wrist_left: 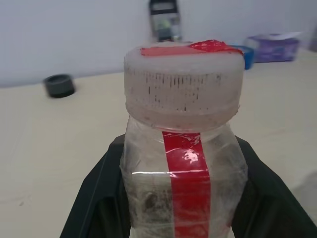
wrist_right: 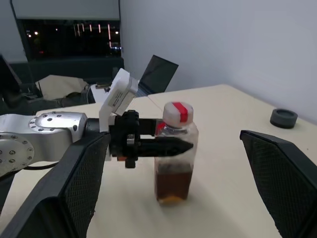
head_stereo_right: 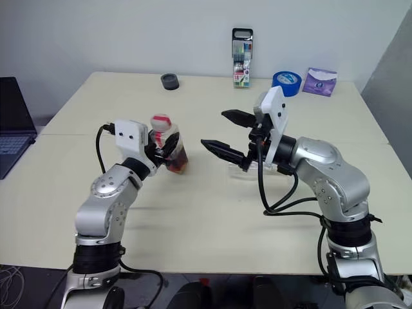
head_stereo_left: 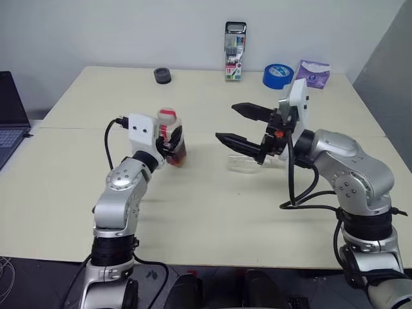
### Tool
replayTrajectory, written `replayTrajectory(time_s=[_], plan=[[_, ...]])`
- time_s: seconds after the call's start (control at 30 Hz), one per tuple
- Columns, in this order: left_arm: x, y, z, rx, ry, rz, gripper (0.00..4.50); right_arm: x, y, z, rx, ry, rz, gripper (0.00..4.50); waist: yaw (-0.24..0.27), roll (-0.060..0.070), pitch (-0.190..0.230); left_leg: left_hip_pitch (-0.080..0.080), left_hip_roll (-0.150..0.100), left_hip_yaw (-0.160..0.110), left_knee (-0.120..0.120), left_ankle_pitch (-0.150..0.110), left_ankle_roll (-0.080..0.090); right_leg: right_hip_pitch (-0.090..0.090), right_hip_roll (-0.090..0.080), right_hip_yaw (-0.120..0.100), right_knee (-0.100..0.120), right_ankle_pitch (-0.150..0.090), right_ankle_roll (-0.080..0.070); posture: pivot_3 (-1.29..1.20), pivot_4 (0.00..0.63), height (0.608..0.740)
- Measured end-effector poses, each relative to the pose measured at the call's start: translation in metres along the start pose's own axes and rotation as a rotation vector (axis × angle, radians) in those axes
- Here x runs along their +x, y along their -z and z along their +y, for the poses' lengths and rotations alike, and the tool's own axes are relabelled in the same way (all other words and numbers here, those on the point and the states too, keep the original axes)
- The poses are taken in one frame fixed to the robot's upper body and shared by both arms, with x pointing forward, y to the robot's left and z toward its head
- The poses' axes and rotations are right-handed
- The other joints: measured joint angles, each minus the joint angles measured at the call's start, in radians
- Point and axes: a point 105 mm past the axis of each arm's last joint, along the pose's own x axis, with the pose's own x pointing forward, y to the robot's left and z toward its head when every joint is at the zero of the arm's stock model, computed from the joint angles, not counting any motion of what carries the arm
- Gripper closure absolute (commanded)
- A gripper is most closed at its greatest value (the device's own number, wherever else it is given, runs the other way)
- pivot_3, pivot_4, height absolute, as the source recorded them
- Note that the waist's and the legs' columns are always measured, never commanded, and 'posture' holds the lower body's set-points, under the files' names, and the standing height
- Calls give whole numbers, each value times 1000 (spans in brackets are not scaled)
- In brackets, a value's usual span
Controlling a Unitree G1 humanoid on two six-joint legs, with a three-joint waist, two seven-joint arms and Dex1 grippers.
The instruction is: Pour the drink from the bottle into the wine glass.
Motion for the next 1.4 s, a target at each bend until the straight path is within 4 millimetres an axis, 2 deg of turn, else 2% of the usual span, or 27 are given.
replayTrajectory(time_s=[0.2, 0.43, 0.77, 1.23, 1.33, 1.4], plan=[[-14, -21, -33, -2, 290, 13, 2490, 18, 0, 8, 33, -48, -24, 0, -3, 0, 0, 0, 0, 0, 0, 0, 0, 0, 0, 0, 0, 0, 0, 0, 150, 740], [-22, -37, -61, -36, 513, 1, 2490, 32, -5, 14, 52, -80, -58, 0, -3, 1, 0, 0, 0, 0, 0, 0, 0, 0, 0, 0, 0, 0, 0, 0, 150, 740], [-19, -40, -74, -12, 602, -1, 2490, 35, 1, 16, 51, -72, -38, 0, -3, 1, 1, 0, 0, 0, 0, 0, 0, 0, 0, 0, 0, 0, 0, 0, 150, 740], [-19, -40, -75, -9, 616, -2, 2490, 40, 7, 13, 61, -26, -21, 0, -4, 1, 1, 0, 0, 0, 0, 0, 0, 0, 0, 0, 0, 0, 0, 0, 150, 740], [-19, -41, -75, -4, 613, -11, 2492, 39, 7, 10, 67, -21, -22, 629, -4, 1, 1, 0, 0, 0, 0, 0, 0, 0, 0, 0, 0, 0, 0, 0, 150, 740], [-19, -41, -75, -1, 611, -14, 2492, 36, 7, 8, 66, -12, -19, 1272, -4, 1, 1, 0, 0, 0, 0, 0, 0, 0, 0, 0, 0, 0, 0, 0, 150, 740]])
